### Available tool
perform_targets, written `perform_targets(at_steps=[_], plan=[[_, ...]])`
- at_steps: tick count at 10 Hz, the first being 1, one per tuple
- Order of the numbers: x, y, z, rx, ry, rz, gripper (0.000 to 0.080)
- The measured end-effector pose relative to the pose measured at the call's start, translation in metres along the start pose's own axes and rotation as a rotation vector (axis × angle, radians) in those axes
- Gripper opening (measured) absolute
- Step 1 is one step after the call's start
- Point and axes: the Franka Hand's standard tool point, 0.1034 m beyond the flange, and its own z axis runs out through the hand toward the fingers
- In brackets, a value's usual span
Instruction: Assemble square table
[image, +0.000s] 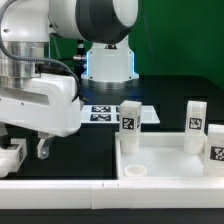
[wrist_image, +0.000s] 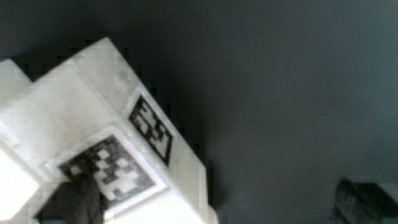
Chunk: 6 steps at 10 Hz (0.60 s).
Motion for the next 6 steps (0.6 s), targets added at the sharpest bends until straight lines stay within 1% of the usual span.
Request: perform_targets(at_steps=[1,2,4,6], plan=[[0.0,-0.002,0.0,0.0,0.008,0.002,0.0649],[-0.004,-0.008,0.001,0.001,0.009,0.01,0.0649],[-0.011,-0.023,0.0,0.002,0.02,0.029,0.0649],[-0.014,-0.038,-0.001,0.004,0.038,0.039,0.0649]])
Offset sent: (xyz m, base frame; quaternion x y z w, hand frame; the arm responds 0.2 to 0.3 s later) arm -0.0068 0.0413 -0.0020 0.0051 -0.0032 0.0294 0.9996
